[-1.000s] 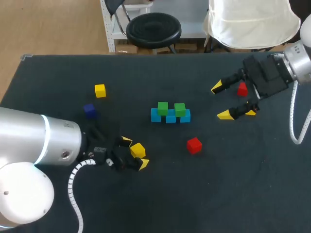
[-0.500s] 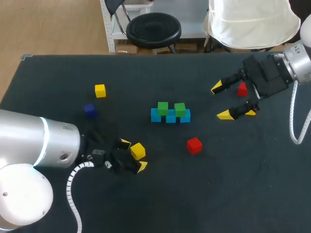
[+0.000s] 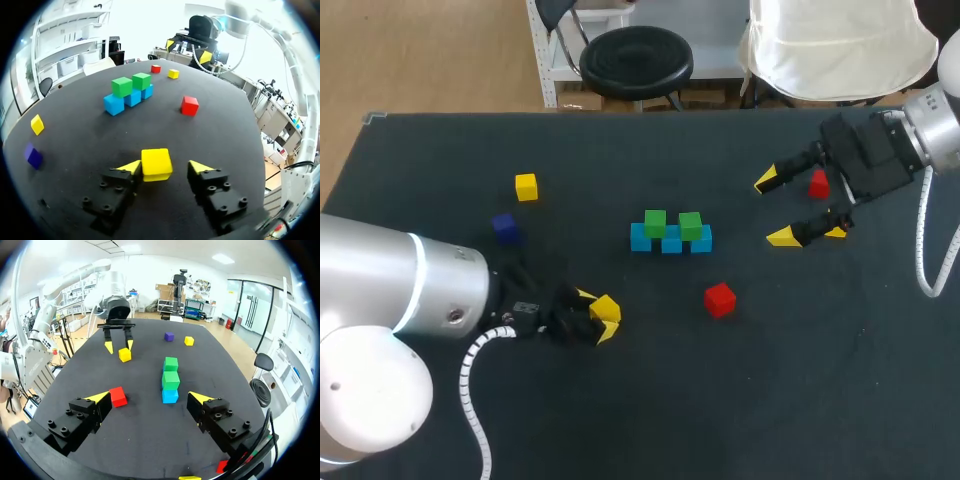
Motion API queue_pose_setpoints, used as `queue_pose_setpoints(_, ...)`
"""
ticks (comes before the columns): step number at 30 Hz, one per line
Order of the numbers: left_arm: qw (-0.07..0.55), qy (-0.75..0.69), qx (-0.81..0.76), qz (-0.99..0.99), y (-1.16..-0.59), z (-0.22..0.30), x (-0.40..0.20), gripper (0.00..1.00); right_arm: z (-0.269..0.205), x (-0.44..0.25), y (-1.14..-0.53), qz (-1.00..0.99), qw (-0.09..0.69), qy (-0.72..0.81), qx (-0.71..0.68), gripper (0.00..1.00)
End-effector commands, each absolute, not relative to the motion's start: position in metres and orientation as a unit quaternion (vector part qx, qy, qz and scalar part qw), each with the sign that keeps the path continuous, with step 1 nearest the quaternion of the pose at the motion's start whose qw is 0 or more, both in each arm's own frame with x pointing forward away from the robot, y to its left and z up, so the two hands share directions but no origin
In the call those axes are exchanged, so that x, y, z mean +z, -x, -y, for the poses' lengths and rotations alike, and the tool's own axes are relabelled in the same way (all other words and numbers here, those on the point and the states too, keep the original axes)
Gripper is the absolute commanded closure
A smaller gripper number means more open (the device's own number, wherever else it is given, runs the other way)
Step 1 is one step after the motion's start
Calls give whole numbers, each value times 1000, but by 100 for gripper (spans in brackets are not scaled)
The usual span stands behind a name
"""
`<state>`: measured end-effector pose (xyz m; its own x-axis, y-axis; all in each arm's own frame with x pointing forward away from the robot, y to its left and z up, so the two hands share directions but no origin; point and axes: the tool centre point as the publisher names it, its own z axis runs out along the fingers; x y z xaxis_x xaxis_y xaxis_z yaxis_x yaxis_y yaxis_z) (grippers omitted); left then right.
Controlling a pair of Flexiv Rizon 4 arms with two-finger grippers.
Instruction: Place the blue cubes, place green cubes on the blue cubes, place the yellow cubes on the green cubes, then place the red cubes on the yellow cubes, and place purple cube on the red cubes.
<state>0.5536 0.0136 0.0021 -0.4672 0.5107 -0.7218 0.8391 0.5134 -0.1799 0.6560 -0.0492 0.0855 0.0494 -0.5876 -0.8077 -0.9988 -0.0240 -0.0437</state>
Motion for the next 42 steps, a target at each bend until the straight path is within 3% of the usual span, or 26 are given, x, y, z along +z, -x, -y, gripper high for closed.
queue_pose_setpoints(1,303,-417,-270,-813,-557,-15,1,72,49,85,-656,-615,331,645,311,0)
queue_pose_setpoints(3,303,-419,-270,-812,-558,-15,1,82,49,85,-656,-615,331,645,311,0)
queue_pose_setpoints(11,303,-438,-270,-803,-561,-11,5,100,49,85,-656,-615,331,645,311,0)
queue_pose_setpoints(20,229,-583,-301,-719,-567,8,6,100,49,85,-656,-615,331,645,311,0)
queue_pose_setpoints(26,216,-620,-288,-697,-566,14,9,100,49,85,-656,-615,331,645,311,0)
queue_pose_setpoints(27,216,-623,-286,-695,-567,14,9,97,49,85,-656,-615,331,645,311,0)
queue_pose_setpoints(30,210,-628,-275,-697,-568,15,10,52,49,85,-656,-615,331,645,311,0)
queue_pose_setpoints(31,208,-627,-271,-700,-568,16,10,31,49,85,-656,-615,331,645,311,0)
queue_pose_setpoints(32,208,-627,-273,-699,-568,16,10,0,49,85,-656,-615,331,645,311,0)
queue_pose_setpoints(42,227,-569,-267,-743,-566,3,8,0,49,85,-656,-615,331,645,311,0)
